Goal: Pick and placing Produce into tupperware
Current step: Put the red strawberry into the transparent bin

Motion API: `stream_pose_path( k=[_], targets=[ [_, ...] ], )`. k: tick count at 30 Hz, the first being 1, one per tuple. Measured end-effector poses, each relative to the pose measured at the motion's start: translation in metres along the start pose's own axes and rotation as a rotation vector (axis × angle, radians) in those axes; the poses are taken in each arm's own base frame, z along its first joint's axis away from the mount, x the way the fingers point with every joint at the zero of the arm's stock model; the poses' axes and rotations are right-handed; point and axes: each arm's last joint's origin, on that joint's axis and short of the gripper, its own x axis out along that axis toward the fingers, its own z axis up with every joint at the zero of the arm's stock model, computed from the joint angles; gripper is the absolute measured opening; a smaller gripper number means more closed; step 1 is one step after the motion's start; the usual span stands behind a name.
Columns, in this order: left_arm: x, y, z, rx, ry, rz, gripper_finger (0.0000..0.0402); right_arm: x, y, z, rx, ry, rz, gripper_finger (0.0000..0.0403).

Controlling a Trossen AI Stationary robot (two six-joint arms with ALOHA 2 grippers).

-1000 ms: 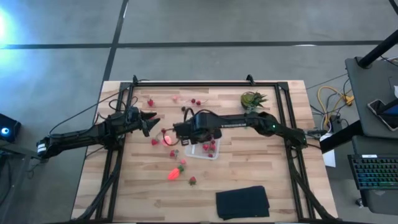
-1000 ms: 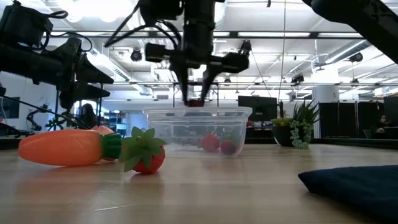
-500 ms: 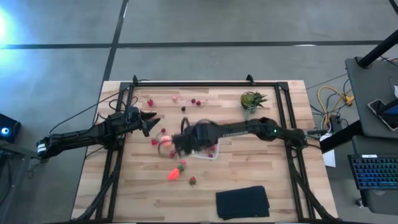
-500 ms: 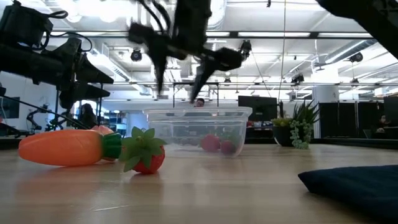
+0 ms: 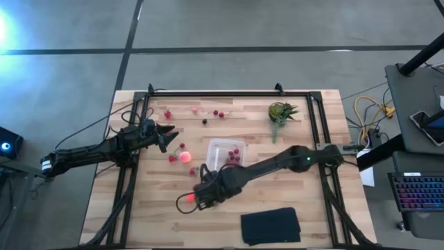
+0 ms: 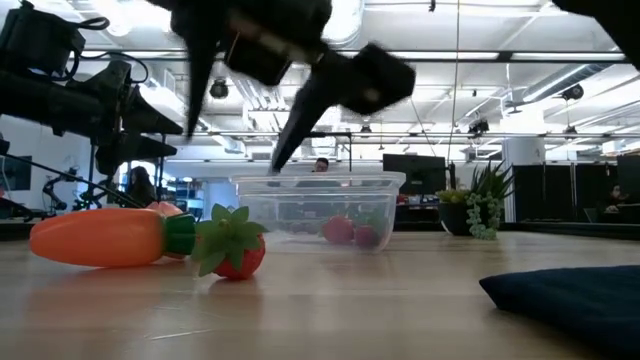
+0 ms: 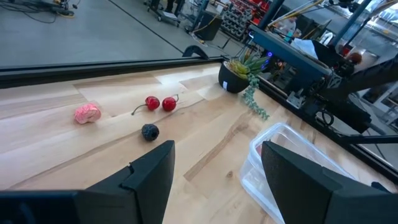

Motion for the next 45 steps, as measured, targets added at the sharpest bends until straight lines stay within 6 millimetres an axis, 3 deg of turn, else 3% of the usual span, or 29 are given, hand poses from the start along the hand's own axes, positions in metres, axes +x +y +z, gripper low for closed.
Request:
stream_pose_path(
  k=[5,13,28,35,45],
  targets=[
    [0.0,0.0,0.0,0.0,-0.001,0.0,0.0226,0.023,0.001,-0.007,0.114,0.013,-0.008,0.0247],
    [0.0,0.0,0.0,-0.001,-0.002,0.0,0.0226,0.026,-0.007,-0.009,0.203,-0.053,-0.081,0.0267],
    [0.0,0.0,0.0,0.0,-0.001,0.0,0.0226,0.043,-0.012,-0.006,0.209,-0.042,-0.078,0.0263],
    [0.0,0.0,0.0,0.0,-0.001,0.0,0.0226,0.046,-0.013,-0.005,0.2,-0.049,-0.073,0.025],
    [0.0,0.0,0.0,0.0,-0.001,0.0,0.0226,0.046,-0.013,-0.006,0.183,-0.022,-0.074,0.0191]
  ],
)
